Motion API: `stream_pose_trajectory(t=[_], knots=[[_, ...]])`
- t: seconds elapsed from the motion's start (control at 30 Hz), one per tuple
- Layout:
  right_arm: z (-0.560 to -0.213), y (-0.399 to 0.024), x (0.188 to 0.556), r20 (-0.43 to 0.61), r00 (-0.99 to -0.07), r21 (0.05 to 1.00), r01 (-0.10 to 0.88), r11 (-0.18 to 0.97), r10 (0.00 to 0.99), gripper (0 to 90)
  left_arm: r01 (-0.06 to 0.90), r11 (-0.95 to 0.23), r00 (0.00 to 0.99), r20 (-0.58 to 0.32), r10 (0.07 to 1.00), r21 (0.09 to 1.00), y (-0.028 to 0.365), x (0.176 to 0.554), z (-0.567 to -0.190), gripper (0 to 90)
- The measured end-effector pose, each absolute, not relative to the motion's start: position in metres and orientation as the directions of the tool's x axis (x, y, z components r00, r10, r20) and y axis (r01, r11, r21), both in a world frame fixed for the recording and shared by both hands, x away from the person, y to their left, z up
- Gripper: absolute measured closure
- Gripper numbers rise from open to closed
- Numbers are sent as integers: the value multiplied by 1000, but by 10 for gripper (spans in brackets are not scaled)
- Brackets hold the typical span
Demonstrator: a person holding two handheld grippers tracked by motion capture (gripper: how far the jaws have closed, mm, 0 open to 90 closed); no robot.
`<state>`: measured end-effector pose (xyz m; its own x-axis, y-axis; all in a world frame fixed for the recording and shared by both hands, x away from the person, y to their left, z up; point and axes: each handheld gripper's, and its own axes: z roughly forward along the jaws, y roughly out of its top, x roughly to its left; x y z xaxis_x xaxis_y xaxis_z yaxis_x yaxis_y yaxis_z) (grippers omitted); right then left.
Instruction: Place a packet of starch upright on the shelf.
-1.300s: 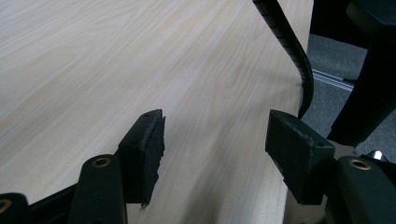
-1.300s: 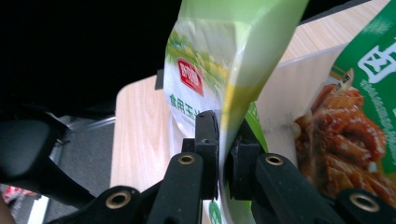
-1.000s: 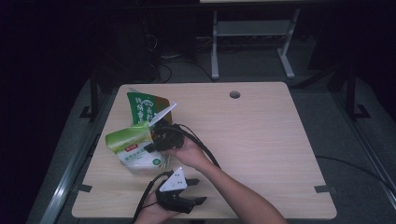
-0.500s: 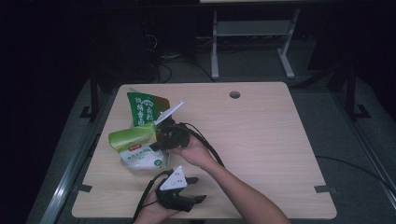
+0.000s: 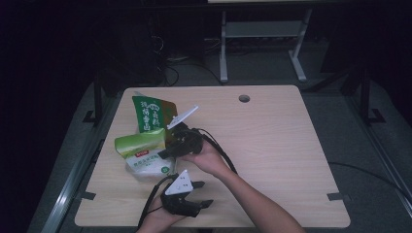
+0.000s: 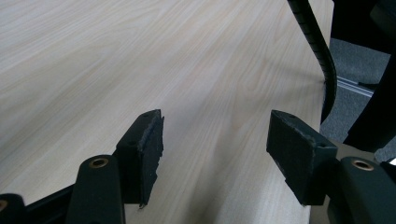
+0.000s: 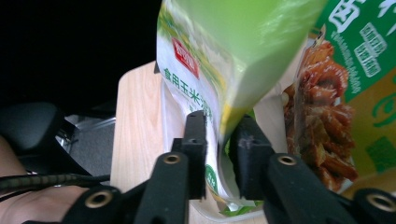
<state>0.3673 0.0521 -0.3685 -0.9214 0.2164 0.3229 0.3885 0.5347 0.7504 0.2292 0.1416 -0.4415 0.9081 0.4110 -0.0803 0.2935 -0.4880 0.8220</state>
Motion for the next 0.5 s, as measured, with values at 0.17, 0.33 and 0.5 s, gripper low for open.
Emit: stream_pose_trajectory(t=[0.17, 0.33, 0.5], knots=[[-363, 42, 367, 302, -925, 750, 379, 542, 229, 668, 301, -487, 905, -85, 416, 820, 141, 229, -441, 354], [-358, 29, 367, 280, -928, 755, 371, 541, 245, 622, 300, -494, 903, -77, 422, 816, 143, 232, -440, 347], [-356, 6, 370, 306, -909, 750, 414, 515, 284, 539, 306, -492, 900, -80, 428, 815, 144, 235, -440, 343]])
